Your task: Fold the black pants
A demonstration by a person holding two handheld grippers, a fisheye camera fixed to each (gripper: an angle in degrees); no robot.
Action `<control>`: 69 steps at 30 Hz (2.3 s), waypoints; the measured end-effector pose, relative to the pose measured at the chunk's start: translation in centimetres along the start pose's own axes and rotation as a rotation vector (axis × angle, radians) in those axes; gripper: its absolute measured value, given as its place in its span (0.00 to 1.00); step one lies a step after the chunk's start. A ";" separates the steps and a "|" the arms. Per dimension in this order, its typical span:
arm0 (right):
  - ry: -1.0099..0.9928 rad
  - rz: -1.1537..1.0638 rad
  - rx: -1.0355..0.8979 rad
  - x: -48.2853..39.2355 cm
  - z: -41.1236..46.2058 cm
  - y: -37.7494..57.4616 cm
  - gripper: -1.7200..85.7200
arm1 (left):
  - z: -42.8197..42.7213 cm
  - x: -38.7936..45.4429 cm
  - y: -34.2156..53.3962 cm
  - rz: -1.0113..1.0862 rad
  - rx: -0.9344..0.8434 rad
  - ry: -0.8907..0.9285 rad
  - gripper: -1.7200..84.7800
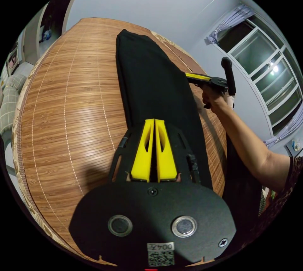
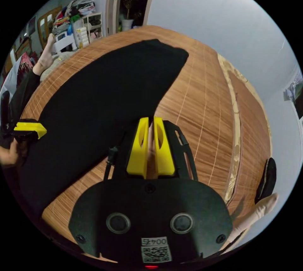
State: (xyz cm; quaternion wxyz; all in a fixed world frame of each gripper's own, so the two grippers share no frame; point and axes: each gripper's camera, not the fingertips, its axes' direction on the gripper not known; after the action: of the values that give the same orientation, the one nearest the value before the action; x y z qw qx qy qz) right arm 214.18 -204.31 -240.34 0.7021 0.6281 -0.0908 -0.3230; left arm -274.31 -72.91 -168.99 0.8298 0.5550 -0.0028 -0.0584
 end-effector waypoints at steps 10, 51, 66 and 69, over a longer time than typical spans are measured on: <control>-0.215 0.182 -0.072 1.9 -0.7 2.0 0.09 | -0.5 -0.3 0.6 0.000 -0.002 -0.006 0.03; -0.519 0.200 -0.013 -26.0 -19.3 27.0 0.13 | -4.7 -1.4 6.8 -0.017 -0.007 0.012 0.03; -0.361 0.080 -0.250 -43.0 -19.0 39.4 0.13 | -15.3 -2.1 14.1 -0.022 -0.066 0.116 0.09; -0.425 0.131 -0.236 -42.4 -18.9 40.9 0.12 | -17.0 -2.4 18.1 -0.077 -0.129 0.208 0.11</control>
State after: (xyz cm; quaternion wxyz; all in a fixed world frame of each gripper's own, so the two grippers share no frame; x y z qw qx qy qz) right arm 205.31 -164.61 -193.77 0.7553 0.4524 -0.2386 -0.4098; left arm -273.77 -50.15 -158.70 0.8568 0.5030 0.1085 -0.0320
